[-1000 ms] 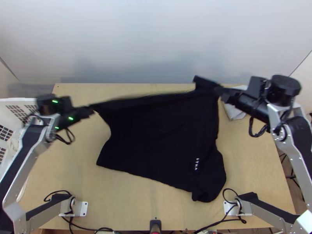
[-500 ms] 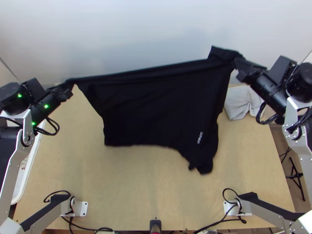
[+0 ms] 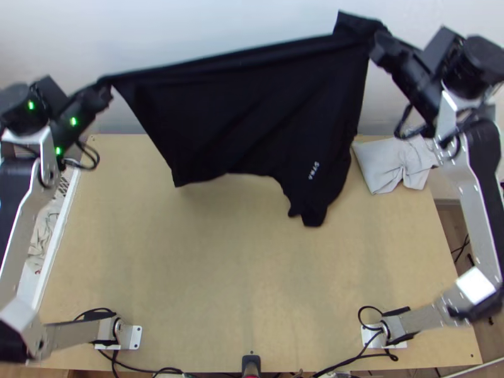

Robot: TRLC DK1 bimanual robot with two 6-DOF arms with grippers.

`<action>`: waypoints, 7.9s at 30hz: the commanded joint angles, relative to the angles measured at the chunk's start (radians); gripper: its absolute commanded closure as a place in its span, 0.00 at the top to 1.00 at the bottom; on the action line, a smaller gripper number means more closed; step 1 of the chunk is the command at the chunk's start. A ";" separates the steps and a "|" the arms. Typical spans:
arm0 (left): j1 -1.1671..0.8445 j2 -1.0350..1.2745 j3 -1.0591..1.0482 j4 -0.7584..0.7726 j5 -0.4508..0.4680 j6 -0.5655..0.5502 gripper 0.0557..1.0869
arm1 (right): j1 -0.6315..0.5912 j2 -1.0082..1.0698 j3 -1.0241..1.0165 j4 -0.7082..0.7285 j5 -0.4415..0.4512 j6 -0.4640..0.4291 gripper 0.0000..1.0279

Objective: Fold the t-shirt

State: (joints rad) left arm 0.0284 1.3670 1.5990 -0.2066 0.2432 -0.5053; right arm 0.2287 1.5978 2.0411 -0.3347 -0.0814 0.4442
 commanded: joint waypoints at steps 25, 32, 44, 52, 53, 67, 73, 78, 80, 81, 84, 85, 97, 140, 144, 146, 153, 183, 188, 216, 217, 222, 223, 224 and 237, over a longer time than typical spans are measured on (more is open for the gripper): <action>0.024 -0.422 -0.524 -0.100 0.093 0.154 0.03 | 0.202 -0.794 -1.027 0.187 0.328 -0.277 0.03; -0.073 -0.660 -0.654 -0.303 0.137 0.251 0.03 | 0.245 -1.099 -1.105 -0.239 0.209 -0.213 0.03; -0.159 -0.879 -0.688 -0.620 0.168 0.281 0.03 | 0.276 -1.202 -0.918 -0.797 -0.124 -0.150 0.03; -0.168 -0.994 -0.539 -0.783 0.274 0.301 0.03 | 0.278 -1.162 -0.664 -0.977 -0.336 -0.133 0.03; -0.168 -1.005 -0.525 -0.789 0.281 0.300 0.03 | 0.274 -1.158 -0.633 -0.991 -0.368 -0.133 0.03; -0.071 -1.037 -0.261 -0.800 0.291 0.221 0.03 | 0.179 -1.061 -0.283 -1.009 -0.465 -0.079 0.03; 0.010 -0.944 -0.140 -0.677 0.277 0.189 0.03 | 0.101 -0.937 -0.145 -0.800 -0.451 0.064 0.03; 0.077 -0.786 -0.030 -0.539 0.217 0.145 0.03 | 0.049 -0.845 -0.162 -0.573 -0.333 0.149 0.03; 0.116 -0.735 -0.036 -0.473 0.196 0.113 0.03 | 0.020 -0.812 -0.213 -0.486 -0.284 0.188 0.03; 0.131 -0.712 -0.053 -0.459 0.196 0.108 0.03 | 0.004 -0.800 -0.252 -0.441 -0.264 0.192 0.03; 0.131 -0.678 -0.191 -0.343 0.197 0.102 0.03 | -0.042 -0.780 -0.415 -0.325 -0.254 0.186 0.03; 0.128 -0.666 -0.241 -0.309 0.197 0.099 0.03 | -0.060 -0.774 -0.479 -0.297 -0.254 0.185 0.03; 0.059 -0.431 -0.699 0.161 0.024 0.180 0.03 | -0.080 -0.570 -1.121 0.215 -0.207 0.041 0.03; -0.116 0.445 -0.510 0.426 -0.285 0.407 0.03 | -0.086 0.079 -1.128 0.586 0.054 -0.150 0.03; -0.116 0.460 -0.510 0.414 -0.285 0.415 0.04 | -0.048 0.039 -1.204 0.533 0.057 -0.168 0.03; -0.116 0.468 -0.508 0.403 -0.285 0.418 0.07 | -0.045 0.037 -1.217 0.510 0.057 -0.174 0.03; -0.120 0.498 -0.490 0.306 -0.283 0.412 0.44 | -0.049 0.056 -1.227 0.502 0.029 -0.171 0.03; -0.105 0.181 -0.547 -0.659 0.108 0.662 0.95 | -0.066 -0.550 -1.131 -0.678 -0.492 -0.489 0.97; -0.117 0.170 -0.620 -0.496 0.099 0.623 0.95 | -0.046 -0.565 -1.130 -0.731 -0.521 -0.503 0.97; -0.219 0.207 -0.771 -0.030 -0.064 0.780 0.92 | 0.169 -0.628 -1.314 -0.523 -0.515 -0.323 0.96; -0.212 0.218 -0.769 -0.014 -0.071 0.775 0.92 | 0.166 -0.621 -1.317 -0.497 -0.497 -0.320 0.96; -0.200 0.230 -0.760 0.036 -0.081 0.728 0.92 | 0.014 -0.559 -1.335 -0.440 -0.429 -0.473 0.96; -0.200 0.230 -0.761 0.042 -0.087 0.725 0.92 | -0.029 -0.541 -1.337 -0.440 -0.429 -0.509 0.96; -0.200 0.230 -0.760 0.050 -0.097 0.720 0.92 | -0.071 -0.532 -1.342 -0.441 -0.428 -0.549 0.96; -0.214 0.268 -0.712 0.065 -0.104 0.711 0.92 | -0.186 -0.461 -1.375 -0.553 -0.319 -0.796 0.96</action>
State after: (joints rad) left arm -0.1749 1.6142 0.8608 -0.1501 0.1444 0.2096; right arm 0.0566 1.0916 0.6937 -0.8719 -0.4358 -0.2909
